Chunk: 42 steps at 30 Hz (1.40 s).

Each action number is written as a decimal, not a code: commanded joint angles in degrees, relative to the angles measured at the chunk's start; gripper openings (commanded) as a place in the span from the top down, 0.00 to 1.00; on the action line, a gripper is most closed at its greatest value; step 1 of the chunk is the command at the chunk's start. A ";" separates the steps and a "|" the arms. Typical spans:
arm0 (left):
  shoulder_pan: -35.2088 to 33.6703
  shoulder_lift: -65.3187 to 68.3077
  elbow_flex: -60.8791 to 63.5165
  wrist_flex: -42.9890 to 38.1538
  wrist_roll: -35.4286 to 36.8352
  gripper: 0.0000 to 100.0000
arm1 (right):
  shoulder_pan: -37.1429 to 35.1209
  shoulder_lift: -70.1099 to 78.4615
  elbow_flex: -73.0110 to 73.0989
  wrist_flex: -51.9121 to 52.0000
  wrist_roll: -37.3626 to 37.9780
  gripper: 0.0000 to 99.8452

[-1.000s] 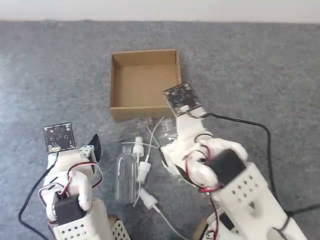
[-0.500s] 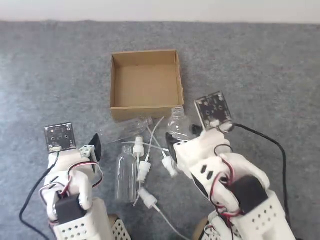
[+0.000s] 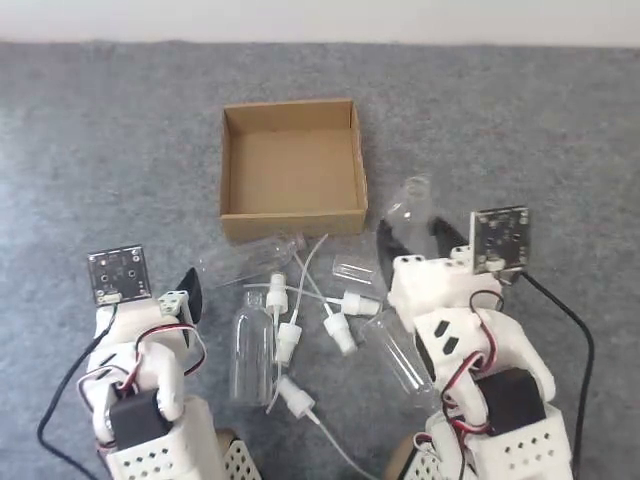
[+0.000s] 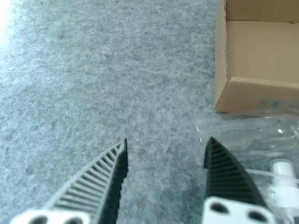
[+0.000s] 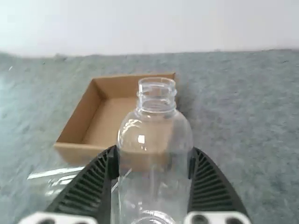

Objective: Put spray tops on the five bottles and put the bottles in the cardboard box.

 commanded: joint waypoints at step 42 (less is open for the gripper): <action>26.37 29.80 -22.02 3.25 -13.71 0.75 | 9.10 -1.19 3.25 -8.75 0.26 0.93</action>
